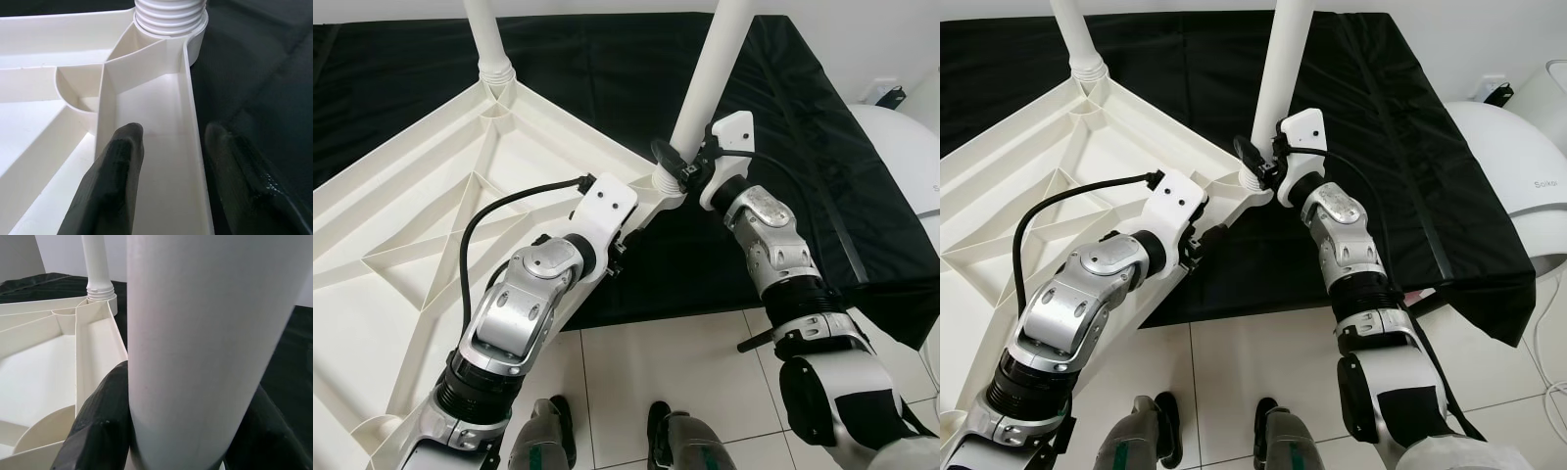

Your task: Building children table

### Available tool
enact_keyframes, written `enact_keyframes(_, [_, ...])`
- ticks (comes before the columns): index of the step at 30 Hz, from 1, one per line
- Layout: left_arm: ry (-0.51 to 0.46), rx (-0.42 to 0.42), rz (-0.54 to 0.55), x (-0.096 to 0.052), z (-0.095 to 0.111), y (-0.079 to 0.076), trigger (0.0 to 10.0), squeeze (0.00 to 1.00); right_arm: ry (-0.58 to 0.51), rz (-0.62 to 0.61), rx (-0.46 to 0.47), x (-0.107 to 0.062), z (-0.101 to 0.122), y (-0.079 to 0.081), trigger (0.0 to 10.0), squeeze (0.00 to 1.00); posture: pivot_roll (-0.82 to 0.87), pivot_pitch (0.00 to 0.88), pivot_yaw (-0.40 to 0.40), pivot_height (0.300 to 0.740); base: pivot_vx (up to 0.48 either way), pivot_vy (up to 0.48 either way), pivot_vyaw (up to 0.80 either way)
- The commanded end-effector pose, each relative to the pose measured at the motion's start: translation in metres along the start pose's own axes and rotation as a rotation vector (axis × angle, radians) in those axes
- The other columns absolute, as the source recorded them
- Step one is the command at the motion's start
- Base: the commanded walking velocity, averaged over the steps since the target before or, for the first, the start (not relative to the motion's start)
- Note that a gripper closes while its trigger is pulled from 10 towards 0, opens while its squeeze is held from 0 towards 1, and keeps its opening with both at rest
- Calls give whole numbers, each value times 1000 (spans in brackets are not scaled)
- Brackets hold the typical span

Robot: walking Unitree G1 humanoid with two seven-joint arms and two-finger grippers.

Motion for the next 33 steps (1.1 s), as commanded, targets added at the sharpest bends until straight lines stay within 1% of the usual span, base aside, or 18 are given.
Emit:
enact_keyframes(1, [-1,-1,-10,2,0,-3,10000,0,-102,-27,79,3,22,-8,10000,0,-77,217,-33,740,0,0,0])
enact_keyframes(2, [-1,-1,-10,2,0,-3,10000,0,-102,-27,79,3,22,-8,10000,0,-77,217,-33,740,0,0,0])
enact_keyframes(3, [-2,-3,-8,1,0,-3,10000,0,-93,-7,76,2,19,-3,10000,0,-75,218,-35,740,0,0,0])
enact_keyframes(5, [-2,-3,-8,1,0,-3,10000,0,-89,0,75,1,17,-1,10000,0,-75,218,-35,740,0,0,0])
enact_keyframes(6, [-3,-3,-7,1,0,-2,10000,0,-81,12,71,1,14,3,10000,0,-76,218,-36,740,0,0,0])
enact_keyframes(13, [9,4,-19,1,-3,-5,10000,0,-59,21,68,-2,5,11,10000,0,-75,219,-34,740,0,0,0])
enact_keyframes(22, [44,9,-52,2,-9,-12,10000,0,-53,15,72,-3,2,11,10000,0,-77,220,-32,740,0,0,0])
enact_keyframes(27, [88,22,-70,2,-19,-16,10000,0,-53,11,69,-3,3,10,10000,0,-79,221,-30,740,0,0,0])
enact_keyframes(28, [100,20,-72,2,-21,-17,7647,0,-53,10,68,-3,3,10,10000,0,-79,223,-29,740,0,0,0])
enact_keyframes(29, [113,20,-66,2,-24,-15,3686,0,-53,8,67,-4,3,9,10000,0,-79,223,-29,740,0,0,0])
enact_keyframes(31, [122,19,-61,2,-26,-15,3686,0,-54,8,67,-4,3,9,10000,0,-79,223,-29,740,0,0,0])
enact_keyframes(32, [130,19,-60,2,-28,-14,0,0,-54,7,67,-4,3,9,10000,0,-78,224,-27,740,0,0,0])
enact_keyframes(33, [134,20,-60,1,-28,-14,0,0,-54,7,68,-4,3,9,10000,0,-78,224,-27,740,0,0,0])
Point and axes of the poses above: a point about 5 cm out from each wrist's last joint towards the gripper, its own x axis pointing out of the wrist towards the gripper, its own z axis along the axis of the wrist's last joint, y = z × x, the point moved 6 cm from there along x, pointing out of the wrist towards the gripper, and after that the axes turned 8 degrees about -x, right-handed, at the moved point
